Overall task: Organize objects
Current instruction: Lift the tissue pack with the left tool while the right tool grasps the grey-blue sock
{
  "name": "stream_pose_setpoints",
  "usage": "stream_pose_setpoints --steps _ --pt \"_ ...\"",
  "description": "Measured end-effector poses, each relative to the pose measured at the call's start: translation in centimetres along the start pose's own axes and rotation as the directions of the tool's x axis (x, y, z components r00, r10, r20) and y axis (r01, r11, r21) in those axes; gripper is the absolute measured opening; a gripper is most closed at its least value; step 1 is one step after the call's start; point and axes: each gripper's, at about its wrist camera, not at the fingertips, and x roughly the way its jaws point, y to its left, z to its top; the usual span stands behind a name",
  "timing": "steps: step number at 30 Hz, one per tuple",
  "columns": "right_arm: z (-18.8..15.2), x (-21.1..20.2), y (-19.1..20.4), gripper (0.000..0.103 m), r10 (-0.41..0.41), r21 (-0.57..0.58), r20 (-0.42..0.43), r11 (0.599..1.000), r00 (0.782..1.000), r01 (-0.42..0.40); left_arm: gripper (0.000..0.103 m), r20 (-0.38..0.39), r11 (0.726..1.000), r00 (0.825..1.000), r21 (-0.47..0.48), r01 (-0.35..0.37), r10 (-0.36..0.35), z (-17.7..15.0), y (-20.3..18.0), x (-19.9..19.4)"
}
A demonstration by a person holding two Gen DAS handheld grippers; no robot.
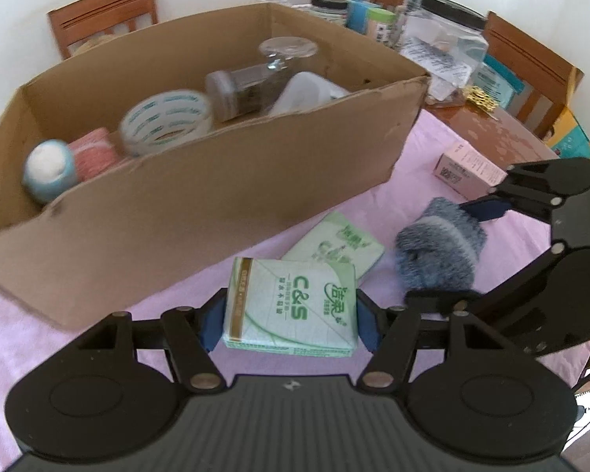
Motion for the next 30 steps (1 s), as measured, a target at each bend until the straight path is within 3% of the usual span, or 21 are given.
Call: stream_pose_setpoints --steps 7,10,12,14,17,21,30 --pt "-1.0 -0.9 0.4 0.083 -0.001 0.038 -0.011 0.999 1.000 0.002 0.064 -0.050 0.990 0.997 -0.126 -0.057 0.051 -2.7 2.0 -0.4" --pt "-1.2 -0.7 0.4 0.084 -0.012 0.051 -0.020 0.999 1.000 0.013 0.065 -0.040 0.988 0.997 -0.136 -0.076 0.071 -3.3 2.2 -0.3" --pt "-1.3 -0.7 0.5 0.085 -0.019 0.057 -0.025 0.998 1.000 0.020 0.072 -0.040 0.988 0.996 -0.131 -0.082 0.078 -3.3 2.2 -0.2" --pt "-1.3 -0.6 0.7 0.090 -0.030 0.061 -0.032 0.998 0.999 0.032 0.086 -0.043 0.986 0.995 -0.141 -0.091 0.085 -3.3 2.2 -0.1" --pt "-1.6 -0.5 0.8 0.101 -0.049 0.066 -0.033 0.997 0.998 0.052 0.091 -0.061 0.984 0.993 -0.143 -0.109 0.101 -3.6 2.0 0.1" --pt "-2.0 -0.2 0.4 0.103 -0.040 0.099 -0.038 0.994 0.998 0.044 0.102 -0.071 0.983 0.989 -0.121 -0.140 0.132 -3.9 1.4 0.5" --pt "-2.1 -0.2 0.2 0.103 -0.048 0.102 -0.028 0.994 0.998 0.050 0.103 -0.079 0.976 0.987 -0.154 -0.153 0.143 -3.8 1.3 0.6"
